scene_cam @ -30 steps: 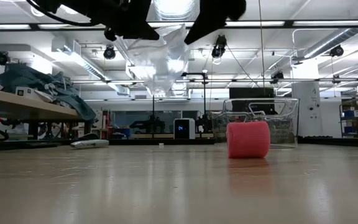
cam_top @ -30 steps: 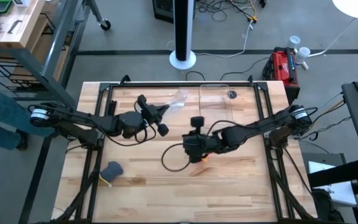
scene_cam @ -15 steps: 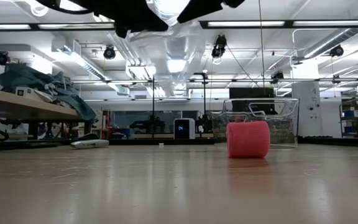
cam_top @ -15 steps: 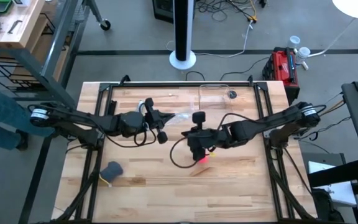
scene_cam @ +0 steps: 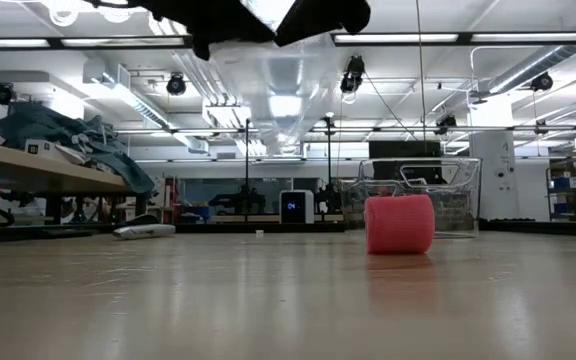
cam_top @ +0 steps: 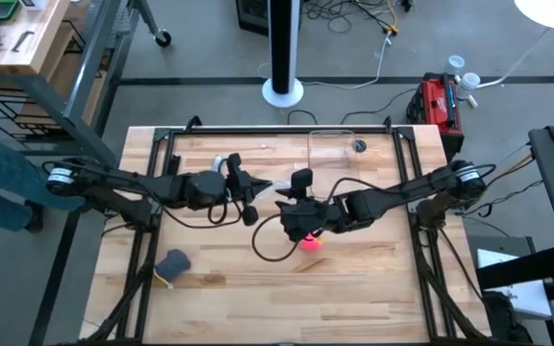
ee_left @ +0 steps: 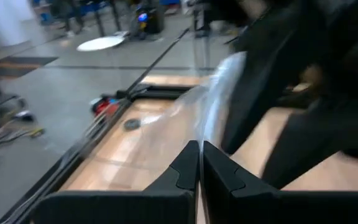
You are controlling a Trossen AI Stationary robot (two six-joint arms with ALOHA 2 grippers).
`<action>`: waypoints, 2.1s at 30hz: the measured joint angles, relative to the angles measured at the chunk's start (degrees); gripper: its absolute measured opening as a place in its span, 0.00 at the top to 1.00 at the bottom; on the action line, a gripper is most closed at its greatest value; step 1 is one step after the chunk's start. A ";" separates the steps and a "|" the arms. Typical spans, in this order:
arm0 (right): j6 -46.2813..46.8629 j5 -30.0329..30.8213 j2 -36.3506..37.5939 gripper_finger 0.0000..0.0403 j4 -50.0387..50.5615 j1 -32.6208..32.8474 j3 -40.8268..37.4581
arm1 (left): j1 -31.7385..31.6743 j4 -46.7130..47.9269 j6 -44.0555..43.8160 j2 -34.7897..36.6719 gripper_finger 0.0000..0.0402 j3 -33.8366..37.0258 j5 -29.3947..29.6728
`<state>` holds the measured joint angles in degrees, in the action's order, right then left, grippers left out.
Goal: Roll bandage
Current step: Prepare the transparent zip bag
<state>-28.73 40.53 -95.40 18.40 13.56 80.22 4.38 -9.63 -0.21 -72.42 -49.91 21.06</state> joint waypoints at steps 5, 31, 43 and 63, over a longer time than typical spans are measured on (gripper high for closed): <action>0.12 4.12 -0.79 0.57 -0.33 -0.34 -0.02 | 0.00 -1.90 -0.06 0.00 1.00 -0.02 -5.39; 0.09 2.51 -3.82 1.00 4.13 1.24 -0.21 | 0.13 -5.90 0.92 0.13 1.00 0.02 3.32; 6.27 2.53 -3.73 1.00 7.00 2.72 -0.78 | 1.73 -5.39 1.38 0.15 1.00 0.09 16.30; 11.91 2.37 -3.60 1.00 -0.57 1.31 -0.85 | 4.05 -5.83 8.26 0.16 1.00 0.17 22.97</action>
<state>-16.82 42.91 -99.00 17.82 14.86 79.37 8.43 -15.46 8.05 -72.26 -49.74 44.03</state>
